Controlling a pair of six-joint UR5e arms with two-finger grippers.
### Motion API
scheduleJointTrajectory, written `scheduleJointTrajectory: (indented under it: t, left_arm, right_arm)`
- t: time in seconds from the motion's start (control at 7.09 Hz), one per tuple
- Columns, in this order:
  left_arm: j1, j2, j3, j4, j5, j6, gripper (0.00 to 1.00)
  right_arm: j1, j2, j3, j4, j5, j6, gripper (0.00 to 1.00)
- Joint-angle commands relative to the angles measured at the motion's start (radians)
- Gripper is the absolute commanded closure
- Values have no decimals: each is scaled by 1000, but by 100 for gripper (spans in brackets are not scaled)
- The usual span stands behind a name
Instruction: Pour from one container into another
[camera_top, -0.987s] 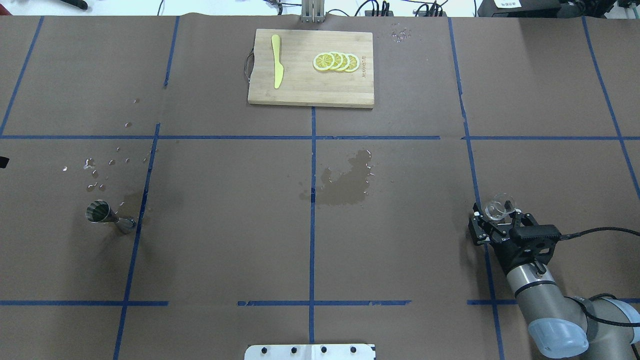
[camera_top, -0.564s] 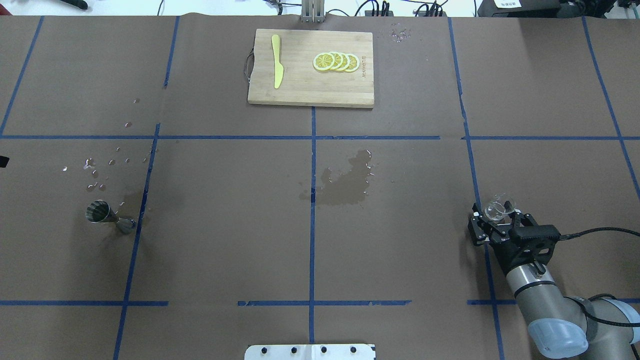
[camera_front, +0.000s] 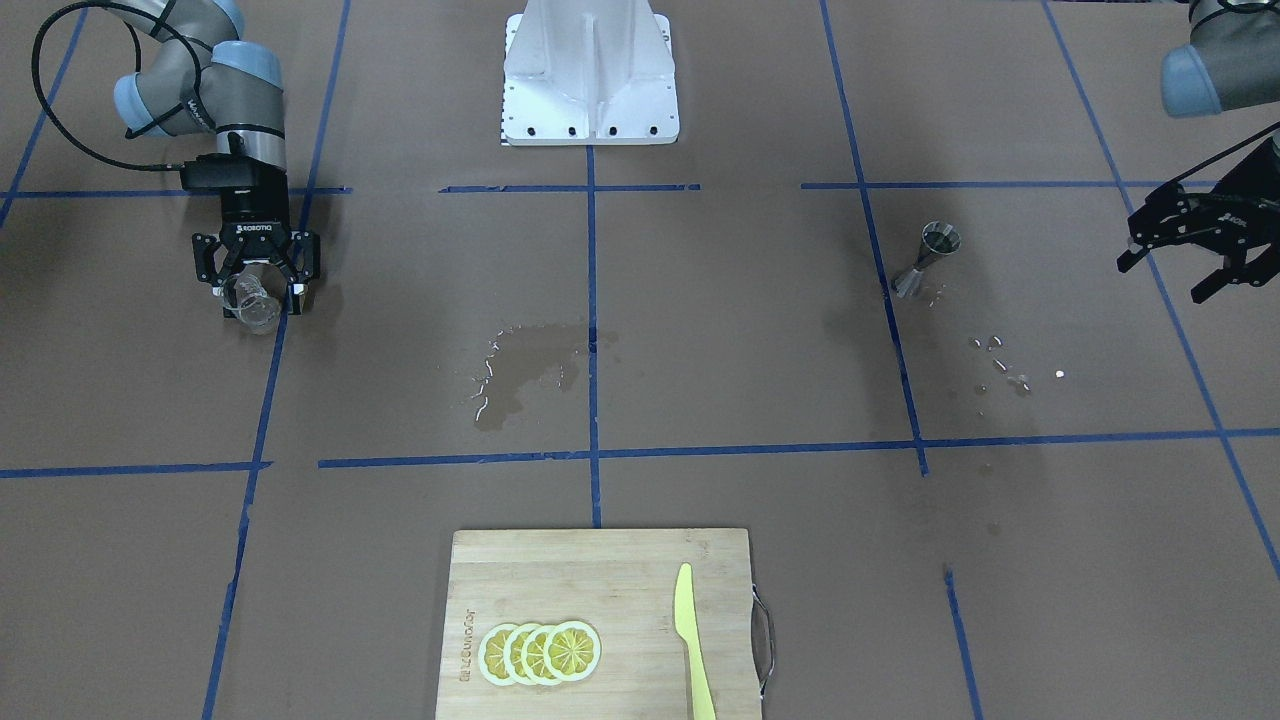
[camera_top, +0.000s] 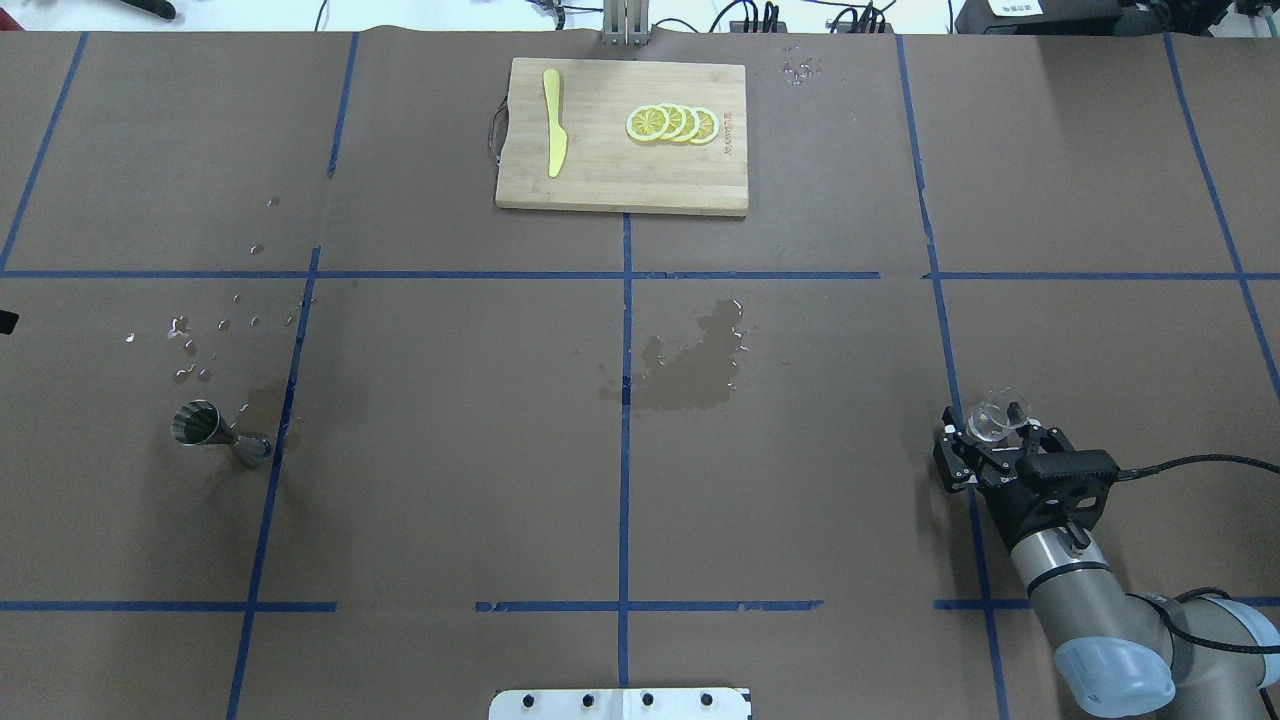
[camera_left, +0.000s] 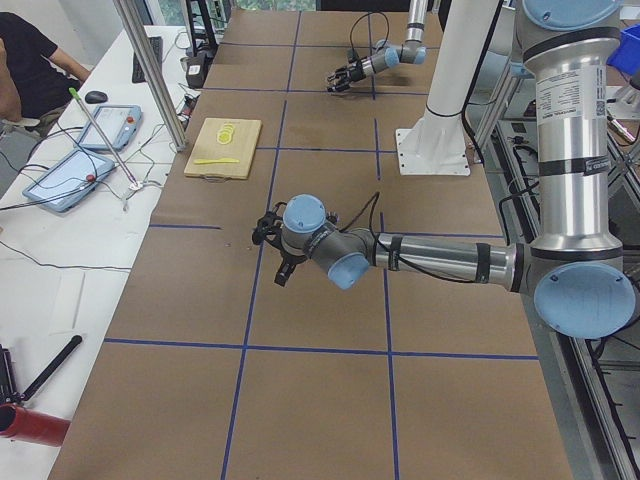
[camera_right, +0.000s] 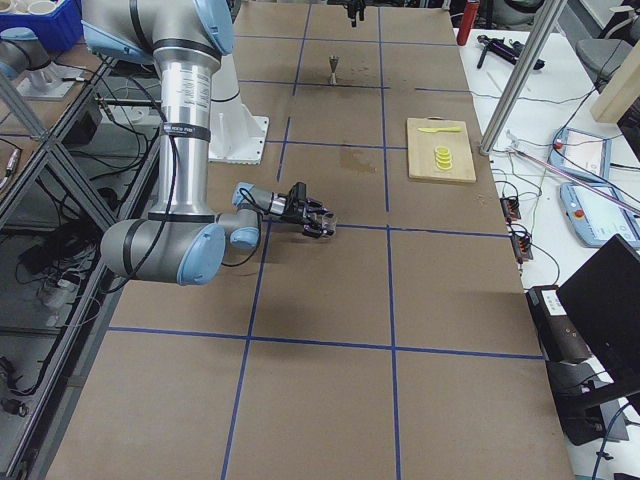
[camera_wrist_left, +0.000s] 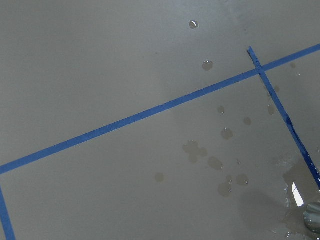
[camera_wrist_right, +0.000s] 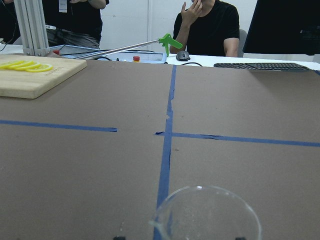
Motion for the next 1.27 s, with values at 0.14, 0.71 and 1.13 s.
scheduleJointTrajectory:
  t: [0.14, 0.71, 1.13]
  left_arm:
    - [0, 0, -6, 0, 0, 0, 0]
    - [0, 2, -11, 0, 2, 0, 0]
    - [0, 2, -13, 2, 2, -2, 0]
  right_arm:
    - [-5, 3, -56, 117, 3, -12, 15]
    - [-2, 5, -23, 122, 10, -21, 1]
    - [-2, -134, 133, 122, 146, -43, 1]
